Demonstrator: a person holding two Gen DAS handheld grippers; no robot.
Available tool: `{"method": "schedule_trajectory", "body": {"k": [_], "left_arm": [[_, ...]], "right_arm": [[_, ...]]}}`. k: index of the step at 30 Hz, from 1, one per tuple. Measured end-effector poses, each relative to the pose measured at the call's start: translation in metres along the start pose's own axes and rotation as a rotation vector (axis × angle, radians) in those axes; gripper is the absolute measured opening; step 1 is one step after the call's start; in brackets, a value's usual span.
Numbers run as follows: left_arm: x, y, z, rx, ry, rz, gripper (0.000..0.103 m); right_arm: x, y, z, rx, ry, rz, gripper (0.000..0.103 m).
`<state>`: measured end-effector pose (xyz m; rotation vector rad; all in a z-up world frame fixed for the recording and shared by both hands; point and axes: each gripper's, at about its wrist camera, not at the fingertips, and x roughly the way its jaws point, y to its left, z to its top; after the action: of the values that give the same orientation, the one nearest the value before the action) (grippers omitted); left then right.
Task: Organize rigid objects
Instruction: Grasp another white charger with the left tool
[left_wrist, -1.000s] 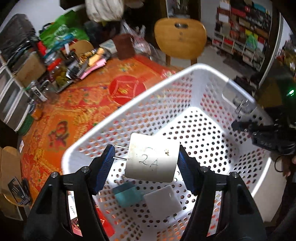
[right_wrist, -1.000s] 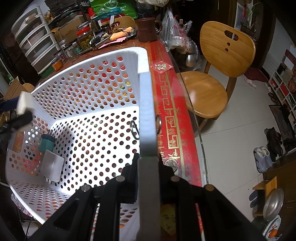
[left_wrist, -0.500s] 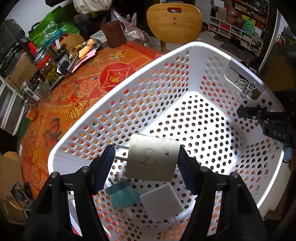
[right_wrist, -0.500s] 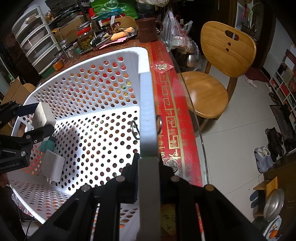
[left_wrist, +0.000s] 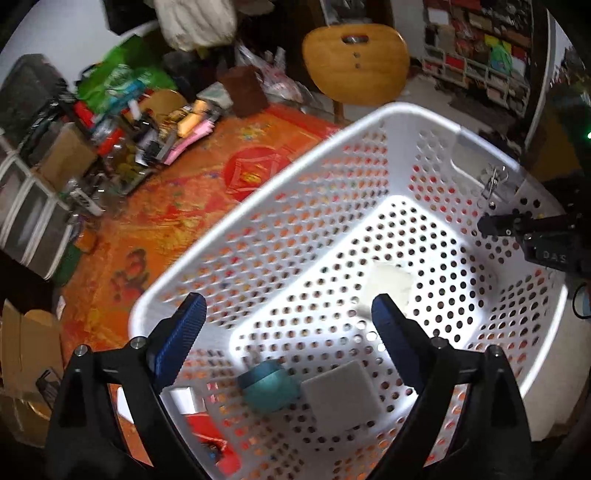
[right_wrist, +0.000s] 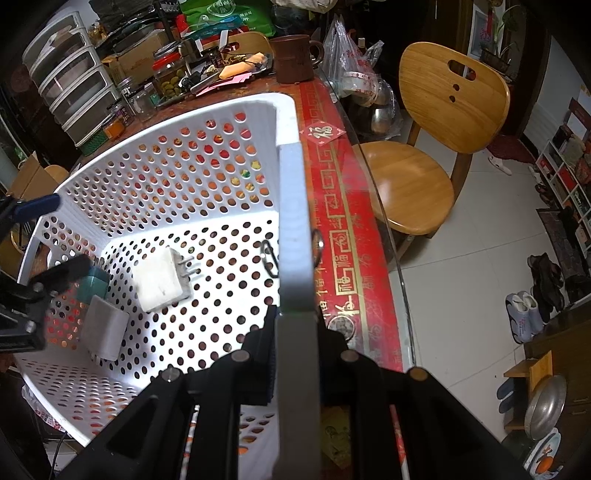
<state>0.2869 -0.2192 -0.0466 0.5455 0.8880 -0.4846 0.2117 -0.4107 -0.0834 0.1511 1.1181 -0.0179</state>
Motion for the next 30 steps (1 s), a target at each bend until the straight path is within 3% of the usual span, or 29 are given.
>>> {"method": "schedule_trajectory", "body": {"k": [5, 7, 11, 15, 18, 27, 30], "left_arm": [[-0.037, 0.055, -0.033, -0.135, -0.049, 0.019, 0.090], [-0.050, 0.085, -0.054, -0.201, -0.059, 0.079, 0.091], [-0.060, 0.148, -0.103, -0.364, -0.052, 0.108, 0.101], [-0.027, 0.211, -0.156, -0.576, 0.038, 0.119, 0.102], [0.014, 0.235, -0.182, -0.643, 0.126, 0.077, 0.102], [0.075, 0.272, -0.203, -0.815, 0.199, 0.063, 0.098], [0.088, 0.278, -0.210, -0.854, 0.207, 0.049, 0.084]], "right_arm": [[0.000, 0.000, 0.000, -0.001, -0.001, 0.003, 0.014], [0.000, -0.001, -0.001, -0.001, -0.002, 0.003, 0.014], [0.000, -0.001, -0.001, -0.001, -0.004, 0.005, 0.014], [0.000, -0.001, -0.001, -0.003, -0.005, 0.006, 0.014], [0.000, -0.002, 0.000, -0.003, -0.007, 0.009, 0.014], [-0.001, -0.002, -0.001, -0.002, -0.006, 0.007, 0.014], [-0.001, -0.002, -0.001, -0.002, -0.005, 0.006, 0.014]]}}
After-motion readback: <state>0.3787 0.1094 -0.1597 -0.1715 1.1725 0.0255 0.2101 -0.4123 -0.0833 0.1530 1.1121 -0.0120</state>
